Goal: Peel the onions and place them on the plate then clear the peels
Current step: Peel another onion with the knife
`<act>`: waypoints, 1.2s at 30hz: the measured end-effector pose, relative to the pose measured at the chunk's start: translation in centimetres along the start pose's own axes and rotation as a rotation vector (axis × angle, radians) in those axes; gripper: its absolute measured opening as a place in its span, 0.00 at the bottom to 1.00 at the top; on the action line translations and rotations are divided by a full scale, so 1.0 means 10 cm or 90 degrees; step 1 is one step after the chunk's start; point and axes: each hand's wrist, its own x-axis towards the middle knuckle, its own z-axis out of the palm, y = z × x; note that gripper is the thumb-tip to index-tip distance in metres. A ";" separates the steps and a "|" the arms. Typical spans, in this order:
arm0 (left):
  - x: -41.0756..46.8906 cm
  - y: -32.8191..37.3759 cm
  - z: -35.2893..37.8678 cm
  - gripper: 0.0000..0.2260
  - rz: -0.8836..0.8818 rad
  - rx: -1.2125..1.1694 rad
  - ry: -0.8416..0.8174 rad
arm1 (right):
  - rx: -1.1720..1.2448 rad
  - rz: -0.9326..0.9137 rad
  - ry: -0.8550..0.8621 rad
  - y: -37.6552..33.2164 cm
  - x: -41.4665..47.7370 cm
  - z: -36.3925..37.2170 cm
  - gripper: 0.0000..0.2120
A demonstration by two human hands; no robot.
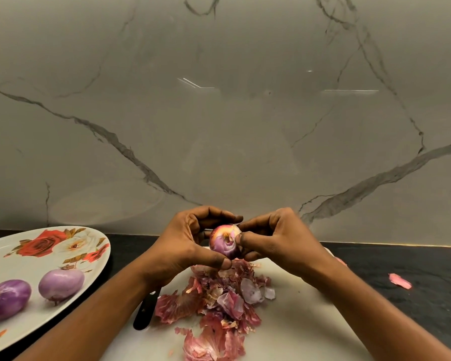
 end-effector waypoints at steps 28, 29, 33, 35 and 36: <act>0.12 -0.05 -0.08 0.23 -0.066 -0.356 0.036 | -0.006 -0.012 0.103 -0.04 0.00 -0.09 0.10; 0.12 -0.05 -0.09 0.24 -0.064 -0.368 0.039 | -0.009 -0.003 0.090 -0.04 0.00 -0.09 0.10; 0.13 -0.08 -0.09 0.24 -0.056 -0.368 0.032 | 0.049 0.033 0.037 -0.06 -0.01 -0.05 0.08; 0.14 -0.10 -0.09 0.23 -0.050 -0.347 0.032 | 0.072 0.029 0.017 -0.08 -0.02 -0.04 0.08; 0.14 -0.10 -0.08 0.23 -0.050 -0.338 0.031 | 0.069 0.021 0.013 -0.09 -0.02 -0.04 0.11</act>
